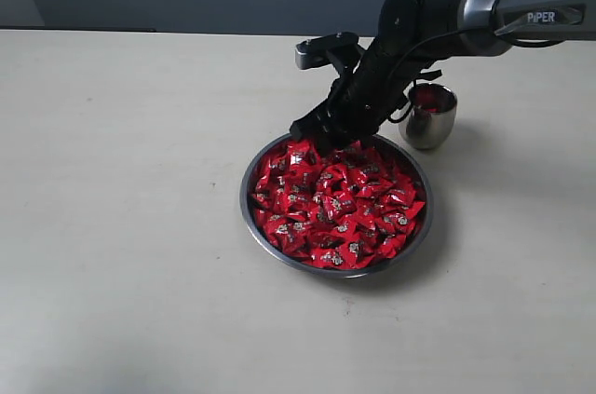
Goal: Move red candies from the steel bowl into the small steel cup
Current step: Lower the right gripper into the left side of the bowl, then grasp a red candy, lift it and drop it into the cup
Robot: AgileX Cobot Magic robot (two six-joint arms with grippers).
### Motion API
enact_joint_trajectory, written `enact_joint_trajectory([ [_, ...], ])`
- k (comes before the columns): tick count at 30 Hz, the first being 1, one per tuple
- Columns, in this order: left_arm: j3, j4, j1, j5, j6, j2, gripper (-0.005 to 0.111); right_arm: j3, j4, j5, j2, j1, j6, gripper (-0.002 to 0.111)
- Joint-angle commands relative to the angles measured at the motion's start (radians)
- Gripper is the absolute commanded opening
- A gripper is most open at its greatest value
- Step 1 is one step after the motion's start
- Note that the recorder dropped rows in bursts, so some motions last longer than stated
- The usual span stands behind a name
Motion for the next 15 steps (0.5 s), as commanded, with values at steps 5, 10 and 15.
enact_joint_trajectory([
  [5,0.004,0.006,-0.01,-0.002,-0.003,-0.004,0.0,-0.005,-0.001,0.012,-0.003,0.001,-0.014,-0.001],
  [10,0.004,0.006,-0.01,-0.002,-0.003,-0.004,0.0,-0.04,-0.002,0.06,-0.009,0.003,-0.014,-0.001],
  [15,0.004,0.006,-0.01,-0.002,-0.003,-0.004,0.0,-0.149,-0.038,0.168,-0.037,0.003,-0.006,-0.001],
])
